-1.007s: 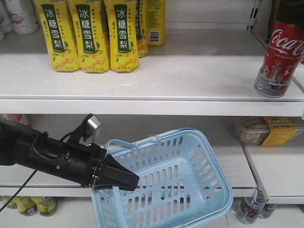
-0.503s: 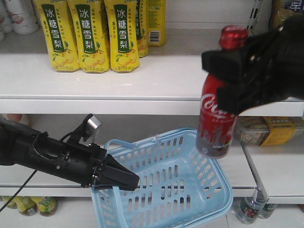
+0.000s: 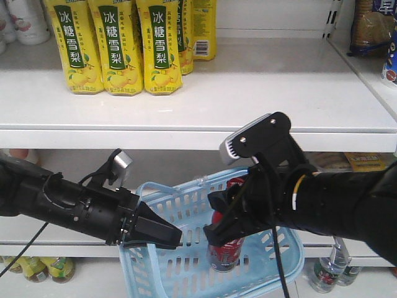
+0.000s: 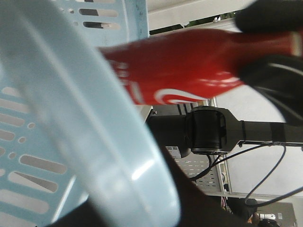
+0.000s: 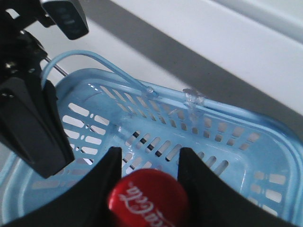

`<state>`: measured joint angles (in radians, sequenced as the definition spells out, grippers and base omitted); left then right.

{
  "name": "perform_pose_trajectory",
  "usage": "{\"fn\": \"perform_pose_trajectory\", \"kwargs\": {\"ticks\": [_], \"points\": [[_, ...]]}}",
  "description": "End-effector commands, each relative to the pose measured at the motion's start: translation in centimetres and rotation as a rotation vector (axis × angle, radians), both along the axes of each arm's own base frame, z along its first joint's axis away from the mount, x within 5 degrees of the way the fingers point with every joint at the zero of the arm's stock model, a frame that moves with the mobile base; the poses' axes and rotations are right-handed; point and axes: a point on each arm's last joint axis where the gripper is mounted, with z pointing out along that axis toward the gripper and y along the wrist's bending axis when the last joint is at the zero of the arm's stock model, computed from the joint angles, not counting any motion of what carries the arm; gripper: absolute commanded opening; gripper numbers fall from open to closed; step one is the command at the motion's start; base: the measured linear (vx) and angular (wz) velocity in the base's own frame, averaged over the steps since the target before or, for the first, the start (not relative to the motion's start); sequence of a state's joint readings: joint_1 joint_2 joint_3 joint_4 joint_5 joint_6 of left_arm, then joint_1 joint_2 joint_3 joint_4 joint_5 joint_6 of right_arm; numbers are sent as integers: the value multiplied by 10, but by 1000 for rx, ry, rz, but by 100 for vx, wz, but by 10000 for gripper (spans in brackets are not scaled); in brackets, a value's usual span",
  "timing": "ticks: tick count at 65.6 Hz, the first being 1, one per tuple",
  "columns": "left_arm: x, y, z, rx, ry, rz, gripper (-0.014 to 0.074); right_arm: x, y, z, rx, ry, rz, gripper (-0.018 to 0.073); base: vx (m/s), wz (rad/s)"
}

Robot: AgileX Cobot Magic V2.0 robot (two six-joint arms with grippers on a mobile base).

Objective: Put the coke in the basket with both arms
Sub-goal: 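Lift the bottle off the shelf and lower it into the basket, then open the right gripper to release the bottle inside the basket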

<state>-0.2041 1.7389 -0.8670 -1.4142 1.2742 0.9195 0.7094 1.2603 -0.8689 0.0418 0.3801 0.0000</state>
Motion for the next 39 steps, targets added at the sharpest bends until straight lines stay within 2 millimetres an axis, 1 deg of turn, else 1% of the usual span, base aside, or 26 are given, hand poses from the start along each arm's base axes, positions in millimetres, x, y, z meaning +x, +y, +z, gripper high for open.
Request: {"fn": "perform_pose_trajectory", "kwargs": {"ticks": [1,10,20,26,39], "points": [[6,0,15,-19,-68,55,-6,13,11,14,100,-126,-2,1,0,0],[6,0,15,-19,-68,55,-6,23,20,-7,59,-76,-3,20,0,0],[6,0,15,-19,-68,55,-6,29,25,-27,0,-6,-1,83,0,0],[6,0,15,-19,-68,55,-6,30,25,-34,-22,17,0,133,0,0],[6,0,15,-19,-68,55,-6,28,24,-38,-58,50,4,249,0,0]]}}
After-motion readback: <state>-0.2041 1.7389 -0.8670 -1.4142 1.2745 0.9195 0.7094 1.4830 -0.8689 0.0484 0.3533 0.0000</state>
